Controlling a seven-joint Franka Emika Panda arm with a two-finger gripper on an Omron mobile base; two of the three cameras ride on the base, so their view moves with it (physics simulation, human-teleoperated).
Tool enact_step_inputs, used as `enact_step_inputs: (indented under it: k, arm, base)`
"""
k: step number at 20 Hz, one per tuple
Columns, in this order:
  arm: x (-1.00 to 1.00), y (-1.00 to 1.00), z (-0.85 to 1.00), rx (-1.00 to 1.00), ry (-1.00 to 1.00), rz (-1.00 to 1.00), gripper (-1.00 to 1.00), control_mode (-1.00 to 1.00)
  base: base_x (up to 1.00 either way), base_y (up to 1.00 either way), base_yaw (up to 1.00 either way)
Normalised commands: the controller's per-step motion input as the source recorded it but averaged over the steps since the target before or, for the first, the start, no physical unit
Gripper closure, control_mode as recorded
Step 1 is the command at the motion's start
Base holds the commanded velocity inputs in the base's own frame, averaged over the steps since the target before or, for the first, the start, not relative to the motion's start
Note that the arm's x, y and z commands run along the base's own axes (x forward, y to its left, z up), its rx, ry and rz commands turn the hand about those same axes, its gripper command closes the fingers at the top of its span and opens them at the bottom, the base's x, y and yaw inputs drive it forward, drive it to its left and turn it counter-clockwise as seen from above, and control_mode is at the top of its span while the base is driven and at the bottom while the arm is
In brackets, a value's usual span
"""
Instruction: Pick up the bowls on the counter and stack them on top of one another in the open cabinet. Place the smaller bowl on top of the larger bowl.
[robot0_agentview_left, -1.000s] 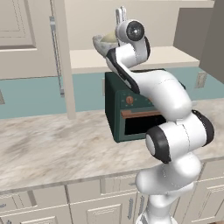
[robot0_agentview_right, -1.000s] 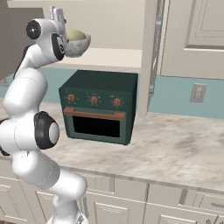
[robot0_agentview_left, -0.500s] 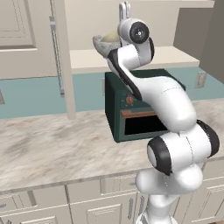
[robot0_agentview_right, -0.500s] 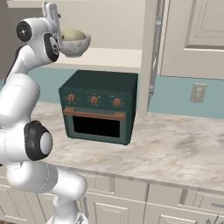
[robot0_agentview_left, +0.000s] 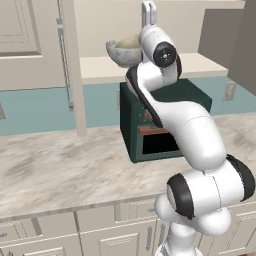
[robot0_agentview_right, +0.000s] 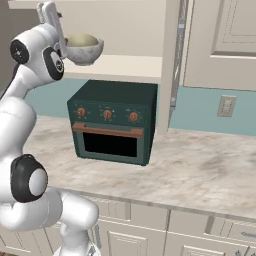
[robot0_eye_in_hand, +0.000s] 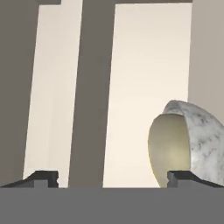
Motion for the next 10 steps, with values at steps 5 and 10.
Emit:
enact_step_inputs:
  k: [5,10]
  arm:
    - [-0.58,-0.11,0.32,0.08,-0.02,-0.01,-1.0,-1.0]
    - [-0.57,-0.12,0.33,0.1,0.01,-0.01,-1.0,-1.0]
  base:
    - [0.0,0.0,0.0]
    - [0.0,0.0,0.0]
